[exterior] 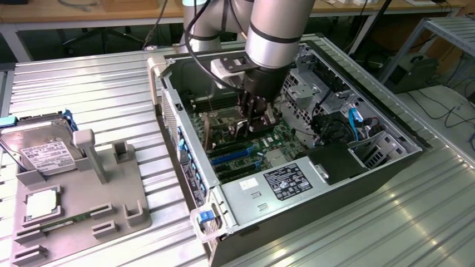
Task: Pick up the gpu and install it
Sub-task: 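Insert the gpu into the slot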
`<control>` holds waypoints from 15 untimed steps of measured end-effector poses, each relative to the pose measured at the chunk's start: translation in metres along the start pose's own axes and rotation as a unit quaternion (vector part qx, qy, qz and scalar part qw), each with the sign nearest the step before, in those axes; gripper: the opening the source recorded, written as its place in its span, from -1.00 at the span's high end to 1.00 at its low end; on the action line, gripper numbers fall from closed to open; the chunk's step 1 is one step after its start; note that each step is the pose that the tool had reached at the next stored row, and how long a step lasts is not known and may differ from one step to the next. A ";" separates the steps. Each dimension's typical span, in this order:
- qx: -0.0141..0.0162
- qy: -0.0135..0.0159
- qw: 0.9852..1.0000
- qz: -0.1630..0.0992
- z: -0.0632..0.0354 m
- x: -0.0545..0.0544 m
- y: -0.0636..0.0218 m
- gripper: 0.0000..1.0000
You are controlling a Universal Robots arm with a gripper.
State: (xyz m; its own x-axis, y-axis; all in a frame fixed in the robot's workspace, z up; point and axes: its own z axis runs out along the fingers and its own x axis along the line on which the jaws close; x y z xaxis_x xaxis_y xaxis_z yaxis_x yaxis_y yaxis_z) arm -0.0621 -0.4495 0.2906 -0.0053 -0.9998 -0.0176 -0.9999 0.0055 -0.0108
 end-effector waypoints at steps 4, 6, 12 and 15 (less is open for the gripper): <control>0.000 0.000 1.000 0.000 0.0048 0.000 0.0002 0.44; 0.000 0.000 1.000 0.000 0.0061 0.000 0.0014 0.44; 0.000 0.000 1.000 0.000 0.0097 0.001 0.0031 0.44; 0.000 0.000 1.000 0.000 0.0108 0.001 0.0043 0.44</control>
State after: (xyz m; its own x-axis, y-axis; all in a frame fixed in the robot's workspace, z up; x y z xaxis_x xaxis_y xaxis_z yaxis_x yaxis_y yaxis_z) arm -0.0663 -0.4505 0.2798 -0.0053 -0.9998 -0.0177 -0.9999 0.0055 -0.0108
